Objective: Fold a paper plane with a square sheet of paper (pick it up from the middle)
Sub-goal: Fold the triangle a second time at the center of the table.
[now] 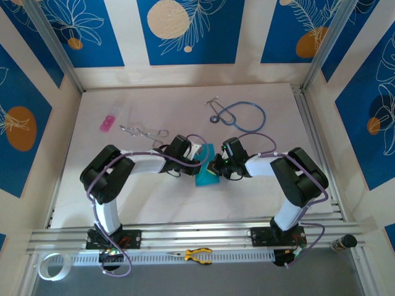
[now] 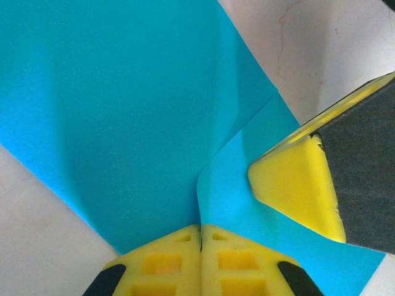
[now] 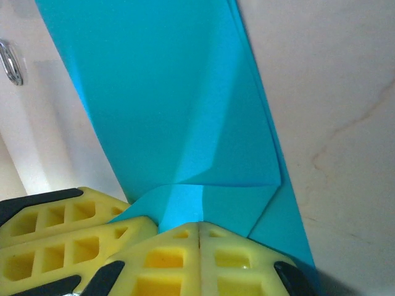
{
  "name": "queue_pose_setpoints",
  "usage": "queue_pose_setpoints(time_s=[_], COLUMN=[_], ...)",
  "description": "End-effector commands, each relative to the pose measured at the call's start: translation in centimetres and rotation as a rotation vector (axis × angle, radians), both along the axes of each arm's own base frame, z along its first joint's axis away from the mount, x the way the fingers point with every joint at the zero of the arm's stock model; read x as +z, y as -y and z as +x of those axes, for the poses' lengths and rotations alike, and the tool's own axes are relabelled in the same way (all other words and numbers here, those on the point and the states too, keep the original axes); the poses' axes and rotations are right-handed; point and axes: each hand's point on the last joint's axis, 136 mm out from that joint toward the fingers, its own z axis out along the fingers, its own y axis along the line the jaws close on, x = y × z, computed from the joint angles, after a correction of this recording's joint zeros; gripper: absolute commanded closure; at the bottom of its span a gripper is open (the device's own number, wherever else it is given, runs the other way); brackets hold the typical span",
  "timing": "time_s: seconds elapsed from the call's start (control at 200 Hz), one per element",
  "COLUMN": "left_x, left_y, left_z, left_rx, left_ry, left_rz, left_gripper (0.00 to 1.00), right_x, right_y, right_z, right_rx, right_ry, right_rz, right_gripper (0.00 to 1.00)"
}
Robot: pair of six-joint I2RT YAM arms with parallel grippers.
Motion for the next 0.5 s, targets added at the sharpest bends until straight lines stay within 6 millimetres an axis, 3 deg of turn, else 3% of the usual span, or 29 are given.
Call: queue_pose_setpoints(time_s=[0.0,0.14,0.275,0.345,0.495], left_x=[1.1,3.5,5.0,5.8,7.8], left_y=[-0.9,-1.1,-2.0,-2.1,-0.1], left_z=[0.4,1.3,1.0,0.4,-2.1], left_rx=[0.047,0.108,0.161,0.173,0.125], left_ry=[-0.015,-0.005,-0.015,-0.036,-0.143], left_rz=[0.022,0.008,0.015,-0.007,-0.155], left_gripper=[0.87,0.66,0.63,0.67,0.93], right_x=[-3.6,-3.4,-3.4,-3.4,-3.3], right_y=[2.4,2.5,2.6,2.6,2.6], right_z=[-2.2,-2.2,-2.2,-2.3,-2.3], right_rx=[-0.029,-0.026,-0.028,-0.031,-0.034], right_ry=[-0.108,-0.107,-0.11,-0.113,-0.112], right_rz=[-0.097,-0.104,-0.105,-0.104,-0.106], right_gripper=[1.0,1.0,1.0,1.0,1.0])
